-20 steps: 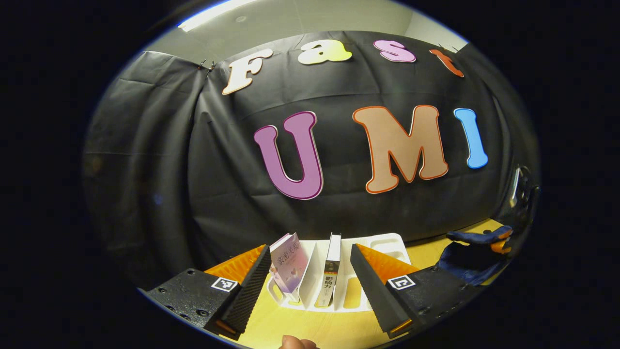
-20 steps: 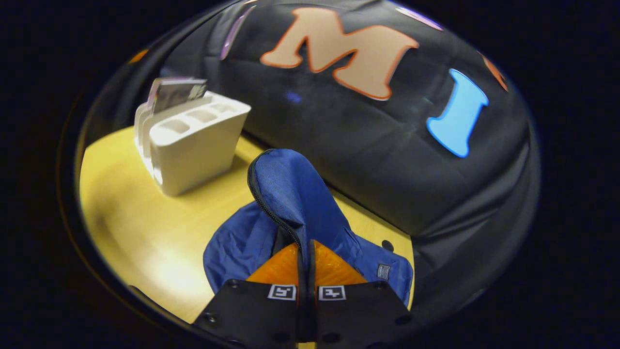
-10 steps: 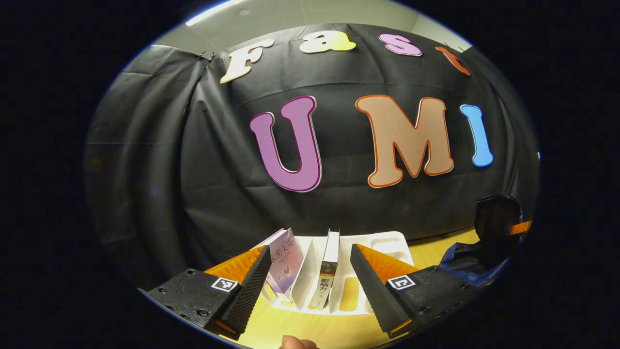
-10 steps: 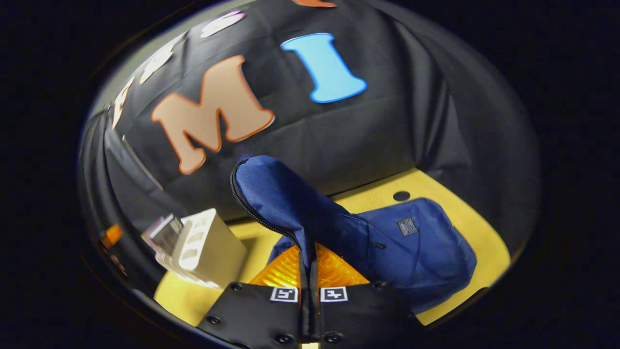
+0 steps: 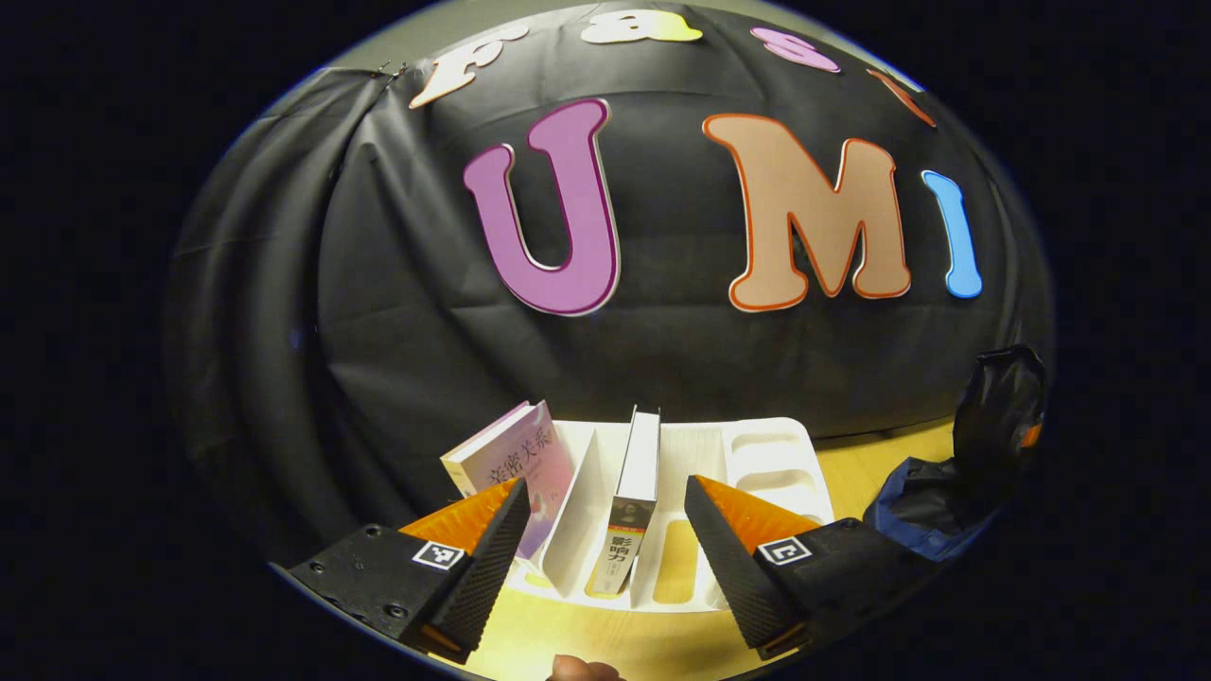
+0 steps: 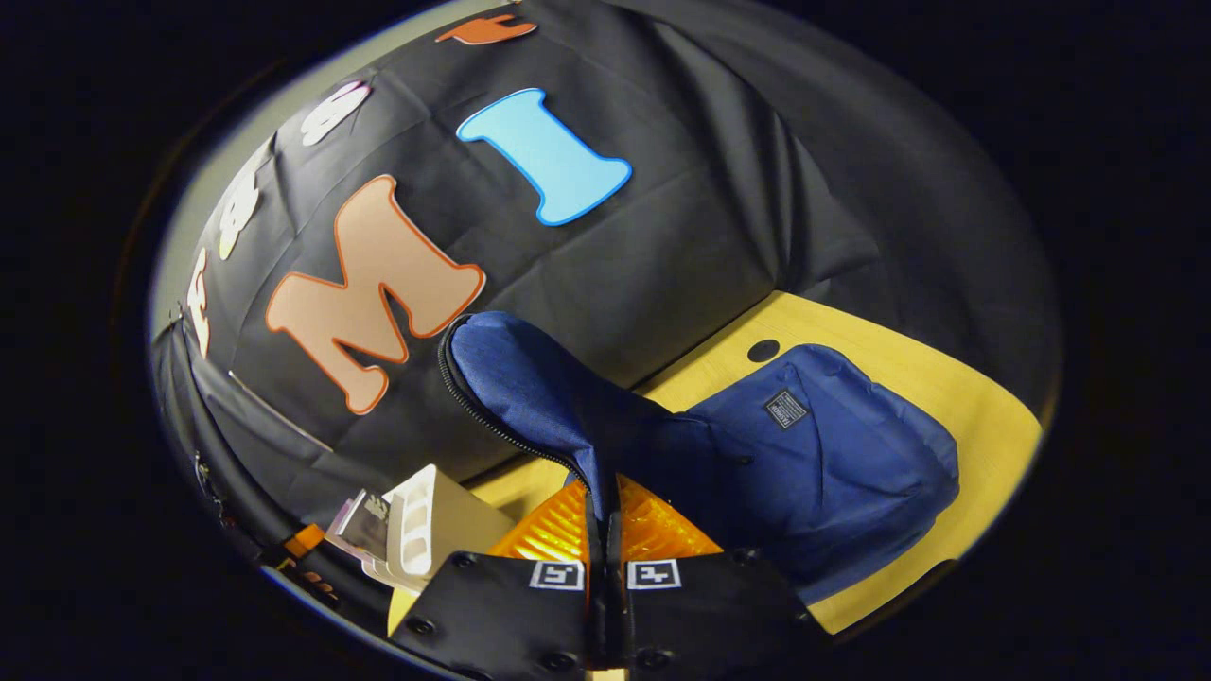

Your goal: Open the schoolbag, grab two books from the bookshelf and put them into the schoolbag.

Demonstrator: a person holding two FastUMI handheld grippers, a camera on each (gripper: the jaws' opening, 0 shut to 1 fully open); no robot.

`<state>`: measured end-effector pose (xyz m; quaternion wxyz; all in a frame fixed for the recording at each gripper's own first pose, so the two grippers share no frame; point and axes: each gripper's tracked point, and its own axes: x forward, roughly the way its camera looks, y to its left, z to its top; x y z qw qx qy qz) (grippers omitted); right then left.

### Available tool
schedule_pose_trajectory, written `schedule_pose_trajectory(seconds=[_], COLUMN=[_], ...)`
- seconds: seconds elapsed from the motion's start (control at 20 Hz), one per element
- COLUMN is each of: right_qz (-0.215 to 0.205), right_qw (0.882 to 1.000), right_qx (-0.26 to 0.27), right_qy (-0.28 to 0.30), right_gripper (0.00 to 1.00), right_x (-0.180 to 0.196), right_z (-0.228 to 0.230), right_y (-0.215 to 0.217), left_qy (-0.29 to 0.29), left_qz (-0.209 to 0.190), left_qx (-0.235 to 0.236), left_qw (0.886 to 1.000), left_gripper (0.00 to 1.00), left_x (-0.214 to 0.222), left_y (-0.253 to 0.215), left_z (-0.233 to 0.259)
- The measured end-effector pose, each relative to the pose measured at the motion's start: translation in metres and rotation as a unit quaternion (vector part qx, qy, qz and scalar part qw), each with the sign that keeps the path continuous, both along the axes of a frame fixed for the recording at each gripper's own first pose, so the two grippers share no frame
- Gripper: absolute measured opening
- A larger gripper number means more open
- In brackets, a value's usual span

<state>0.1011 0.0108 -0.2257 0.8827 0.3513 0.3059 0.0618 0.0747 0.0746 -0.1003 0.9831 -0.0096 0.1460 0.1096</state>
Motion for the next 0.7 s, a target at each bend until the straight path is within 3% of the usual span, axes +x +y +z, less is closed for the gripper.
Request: schedule_pose_trajectory(seconds=[0.2,0.45,0.55,0.6,0.7], right_qz=[-0.001,0.0,-0.003,-0.003,-0.002], right_qw=[1.0,1.0,1.0,1.0,1.0], right_qx=[-0.007,-0.01,-0.009,-0.009,-0.009], right_qy=[-0.002,-0.002,-0.002,-0.002,-0.002], right_gripper=[0.03,0.02,0.02,0.03,0.03], right_x=[0.001,0.002,0.002,0.002,0.002], right_z=[0.003,0.004,0.004,0.005,0.005], right_y=[-0.002,-0.002,-0.003,-0.003,-0.003], left_qy=[0.075,0.175,0.199,0.21,0.222], left_qz=[-0.013,-0.023,-0.028,-0.032,-0.042], left_qx=[-0.007,-0.013,-0.017,-0.014,-0.001], left_qw=[0.997,0.984,0.979,0.977,0.974], left_gripper=[0.96,0.96,0.91,0.96,0.95], left_x=[0.023,0.046,0.054,0.057,0.07], left_y=[0.002,0.01,0.012,0.014,0.017], left_z=[-0.03,-0.068,-0.075,-0.078,-0.079])
